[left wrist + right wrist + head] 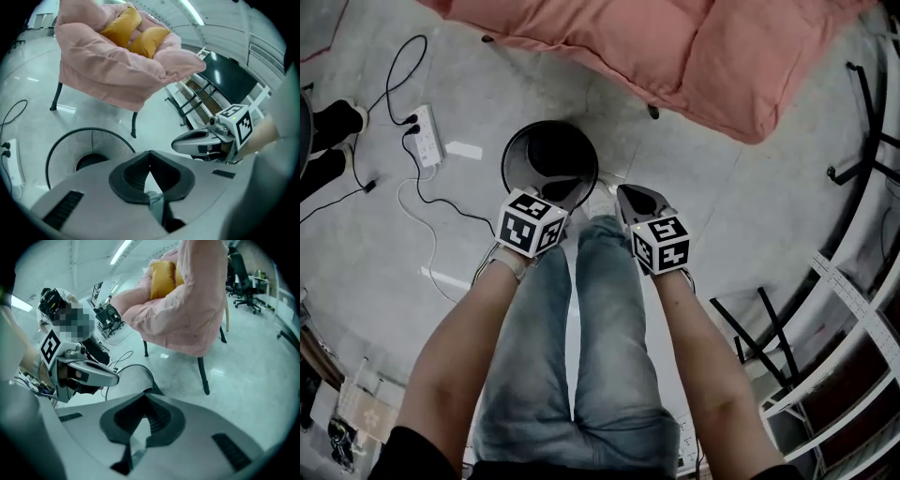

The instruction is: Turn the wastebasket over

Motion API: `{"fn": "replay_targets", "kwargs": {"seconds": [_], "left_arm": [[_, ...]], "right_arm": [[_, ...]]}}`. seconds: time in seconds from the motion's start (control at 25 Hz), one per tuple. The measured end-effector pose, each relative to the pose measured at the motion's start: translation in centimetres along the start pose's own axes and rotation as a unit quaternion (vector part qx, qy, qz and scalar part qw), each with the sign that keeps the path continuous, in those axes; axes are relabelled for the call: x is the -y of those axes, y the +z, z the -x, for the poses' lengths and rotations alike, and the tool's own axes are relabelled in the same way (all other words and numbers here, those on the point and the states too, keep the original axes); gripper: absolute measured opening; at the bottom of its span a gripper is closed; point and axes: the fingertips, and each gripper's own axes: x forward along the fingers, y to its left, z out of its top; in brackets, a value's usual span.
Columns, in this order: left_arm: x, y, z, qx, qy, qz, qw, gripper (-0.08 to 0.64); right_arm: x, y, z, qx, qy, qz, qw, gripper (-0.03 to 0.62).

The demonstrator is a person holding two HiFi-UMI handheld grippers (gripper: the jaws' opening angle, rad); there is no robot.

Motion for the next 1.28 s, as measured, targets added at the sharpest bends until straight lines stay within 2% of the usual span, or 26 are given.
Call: {"fn": "replay_targets", "kwargs": {"seconds": [0.08,0.28,0.56,0.72,0.88,0.96,1.12,1.28], "left_arm": [[0.9,1.2,2.5,0.012,-0.011,-0.008,0.9998,0.014],[3.9,4.8,10.4,0.053,-0.04,-0.067,0.9955,0.014],[8.4,9.2,21.4,0.127,-0.021,-0.078,0.9886,0.012],[13.8,10.6,27.5,0.159,-0.045,-0.104,0.9808,0.012],[19.1,12.9,32.6,0.18,-0.072,-0.15,0.9695,0.012],[21.5,14.6,35.0,0.2,-0.081,-0.154,0.9644,0.012],[26.3,17.5,38.3,0.221,-0.098,-0.153,0.9582,0.012],[29.5,20.6,40.7,0.241,-0.104,-0.169,0.95,0.012]], "right_arm": [[-1.1,1.0,1.6,0.014,-0.011,-0.008,1.0,0.009],[-5.2,4.7,6.9,0.069,-0.04,-0.021,0.997,0.009],[-12.0,11.3,16.8,0.168,-0.062,0.004,0.984,0.009],[-16.4,13.7,23.3,0.212,-0.071,0.016,0.975,0.009],[-20.2,16.4,29.3,0.244,-0.08,0.039,0.966,0.009],[-21.4,17.6,32.2,0.262,-0.081,0.043,0.961,0.009],[-22.5,20.0,37.7,0.303,-0.064,0.019,0.951,0.009],[-24.3,23.4,41.5,0.333,-0.047,0.041,0.941,0.009]]}}
